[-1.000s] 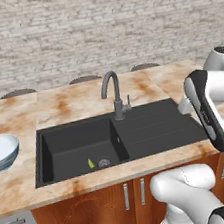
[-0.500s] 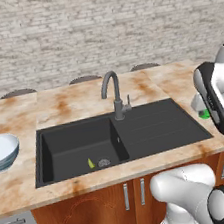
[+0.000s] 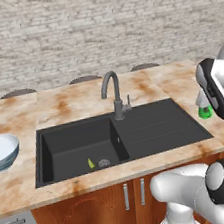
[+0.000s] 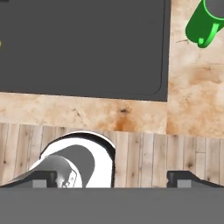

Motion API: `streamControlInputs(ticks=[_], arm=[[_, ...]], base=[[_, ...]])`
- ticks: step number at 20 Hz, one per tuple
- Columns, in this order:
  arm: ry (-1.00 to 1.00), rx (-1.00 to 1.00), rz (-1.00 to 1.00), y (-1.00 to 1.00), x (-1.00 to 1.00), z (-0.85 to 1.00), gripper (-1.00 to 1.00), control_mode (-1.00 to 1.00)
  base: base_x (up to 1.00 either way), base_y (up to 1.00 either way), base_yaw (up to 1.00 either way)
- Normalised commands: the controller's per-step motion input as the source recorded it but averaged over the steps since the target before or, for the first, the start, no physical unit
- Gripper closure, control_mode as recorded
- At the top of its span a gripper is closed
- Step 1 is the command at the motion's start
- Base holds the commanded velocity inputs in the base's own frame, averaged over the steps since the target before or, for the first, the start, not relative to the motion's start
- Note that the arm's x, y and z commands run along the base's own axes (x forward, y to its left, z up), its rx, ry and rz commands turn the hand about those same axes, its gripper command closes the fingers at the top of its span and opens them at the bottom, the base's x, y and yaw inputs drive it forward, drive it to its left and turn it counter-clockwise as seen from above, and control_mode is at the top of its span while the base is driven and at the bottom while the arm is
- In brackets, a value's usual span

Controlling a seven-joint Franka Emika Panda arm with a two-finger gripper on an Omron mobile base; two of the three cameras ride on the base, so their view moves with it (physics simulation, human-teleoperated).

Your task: Clear the mugs and bowl far away from the sink.

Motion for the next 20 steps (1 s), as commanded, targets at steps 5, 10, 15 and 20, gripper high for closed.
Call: streamControlInputs(ticks=[5, 10, 15, 20], arm=[[0.0, 0.0, 0.0, -0.31, 0.14, -0.17, -1.0, -1.0], [0.01, 0.0, -0.01, -0.21, 0.22, -0.16, -1.0, -1.0], [0.02, 0.0, -0.04, -0.09, 0.41, -0.18, -1.0, -1.0], [0.0, 0.0, 0.01, -0.37, 0.23, -0.11, -1.0, -1.0]], base=[[0.0, 0.0, 0.0], [0.0, 0.0, 0.0], [0.0, 0.0, 0.0], [0.0, 0.0, 0.0]])
